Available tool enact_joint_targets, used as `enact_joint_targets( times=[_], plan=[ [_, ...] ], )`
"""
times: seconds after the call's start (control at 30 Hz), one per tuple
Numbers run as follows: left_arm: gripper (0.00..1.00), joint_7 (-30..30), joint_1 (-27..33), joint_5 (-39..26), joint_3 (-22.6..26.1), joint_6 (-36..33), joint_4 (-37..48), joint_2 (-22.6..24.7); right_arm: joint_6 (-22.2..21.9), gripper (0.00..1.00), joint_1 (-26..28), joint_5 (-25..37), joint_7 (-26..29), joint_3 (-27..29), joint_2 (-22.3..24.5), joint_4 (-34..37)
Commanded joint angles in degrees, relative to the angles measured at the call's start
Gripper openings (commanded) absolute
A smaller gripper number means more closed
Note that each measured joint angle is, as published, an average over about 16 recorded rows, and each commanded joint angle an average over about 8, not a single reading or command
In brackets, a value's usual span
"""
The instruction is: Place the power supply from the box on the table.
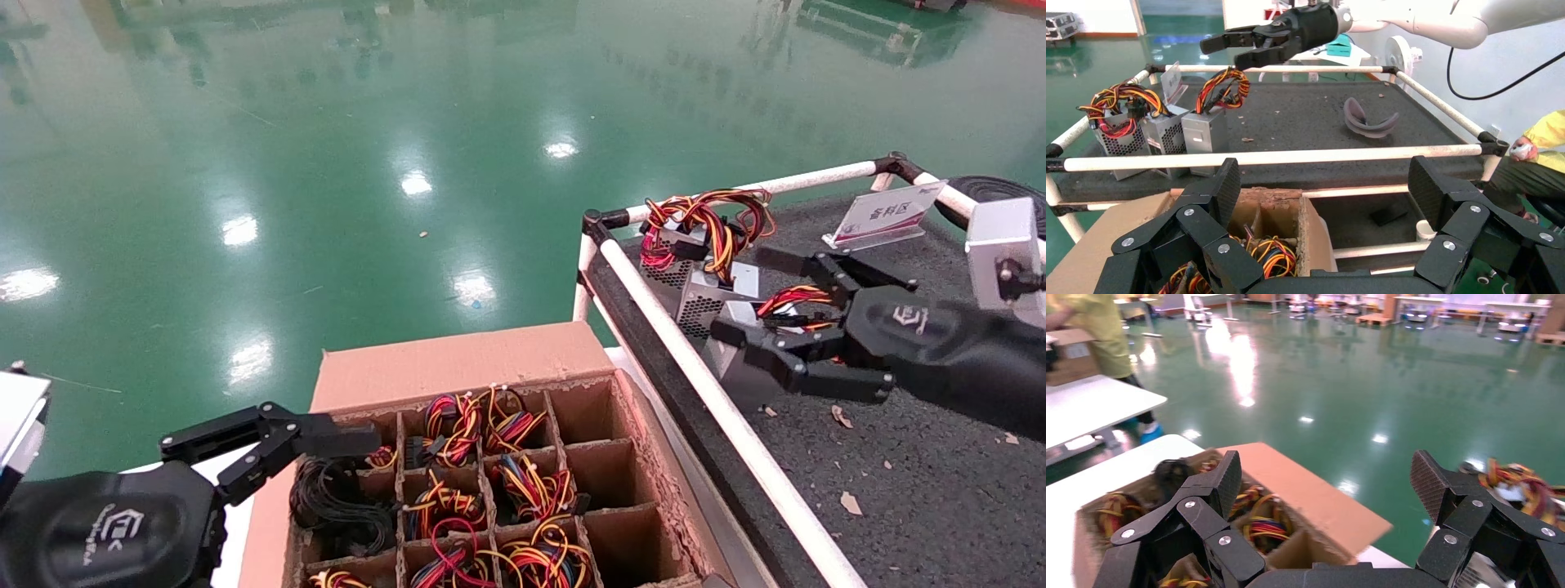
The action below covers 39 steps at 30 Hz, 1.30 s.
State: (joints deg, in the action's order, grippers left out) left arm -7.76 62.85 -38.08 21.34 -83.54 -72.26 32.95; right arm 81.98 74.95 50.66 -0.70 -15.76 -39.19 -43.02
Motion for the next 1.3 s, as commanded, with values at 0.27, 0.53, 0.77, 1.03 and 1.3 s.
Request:
enact_joint_targets(
  times=[0.27,0.53,0.77,1.03,1.3],
  plan=[
    [1.0,0.0,0.0,0.0,0.0,0.0,0.0,0.0,1.14,1.0,-4.11,-2.71,3.52,-0.08,1.28,-9.39],
    [1.0,0.0,0.0,0.0,0.01,0.0,0.0,0.0,2.16,1.0,-7.79,-5.12,6.67,-0.15,2.43,-17.79],
    [1.0,0.0,0.0,0.01,0.01,0.0,0.0,0.0,3.04,1.0,-10.98,-7.22,9.4,-0.21,3.42,-25.07],
    [1.0,0.01,-0.01,0.01,0.01,0.01,0.01,-0.01,3.87,1.0,-13.88,-9.13,11.75,-0.24,4.32,-31.76],
    [1.0,0.01,-0.01,0.02,0.0,0.02,0.02,-0.01,3.97,1.0,-14.14,-9.41,11.85,-0.25,4.44,-32.18]
  ],
)
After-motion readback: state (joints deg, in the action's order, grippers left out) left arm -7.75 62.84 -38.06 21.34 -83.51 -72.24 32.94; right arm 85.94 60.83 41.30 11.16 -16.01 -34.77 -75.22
